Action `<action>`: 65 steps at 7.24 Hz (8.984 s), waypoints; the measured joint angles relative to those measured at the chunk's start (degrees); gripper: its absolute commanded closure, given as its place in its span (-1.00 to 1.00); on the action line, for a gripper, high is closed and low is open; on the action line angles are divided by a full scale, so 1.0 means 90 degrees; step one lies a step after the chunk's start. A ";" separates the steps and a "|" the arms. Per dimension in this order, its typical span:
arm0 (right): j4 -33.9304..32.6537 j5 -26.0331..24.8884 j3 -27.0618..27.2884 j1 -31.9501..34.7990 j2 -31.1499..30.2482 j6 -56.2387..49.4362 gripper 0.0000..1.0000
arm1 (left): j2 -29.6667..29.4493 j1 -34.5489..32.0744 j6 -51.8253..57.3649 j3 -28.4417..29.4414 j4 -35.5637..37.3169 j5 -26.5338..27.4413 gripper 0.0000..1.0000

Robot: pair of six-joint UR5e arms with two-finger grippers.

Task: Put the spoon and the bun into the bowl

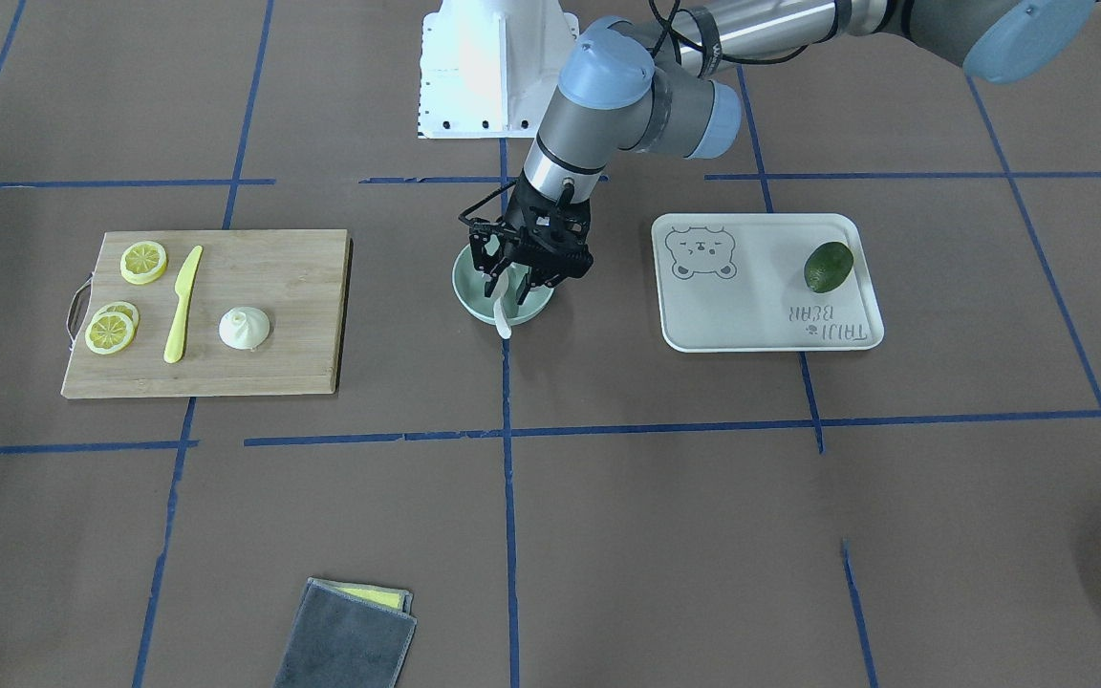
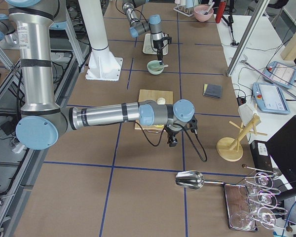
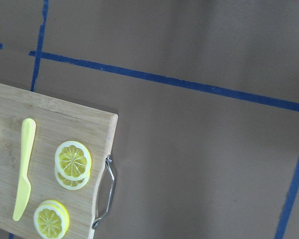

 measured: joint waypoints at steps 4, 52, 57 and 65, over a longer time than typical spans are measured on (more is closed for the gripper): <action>0.1316 -0.0083 0.0572 -0.1207 0.0217 0.2849 -1.00 | 0.0942 -0.0325 0.1074 -0.0908 0.0221 -0.0032 -0.20; 0.3103 -0.1982 0.1003 -0.2928 0.0555 0.7124 -1.00 | 0.4463 -0.4201 0.6143 -0.2118 0.0217 -0.3033 -0.54; 0.1367 -0.1383 0.0899 -0.0680 -0.0412 0.2404 -1.00 | 0.4692 -0.6083 0.8213 -0.1394 0.1261 -0.3659 -0.99; -0.0073 -0.1294 0.0277 0.0445 -0.0413 -0.0341 -1.00 | 0.4901 -0.6652 0.9333 -0.1225 0.3182 -0.3798 -1.00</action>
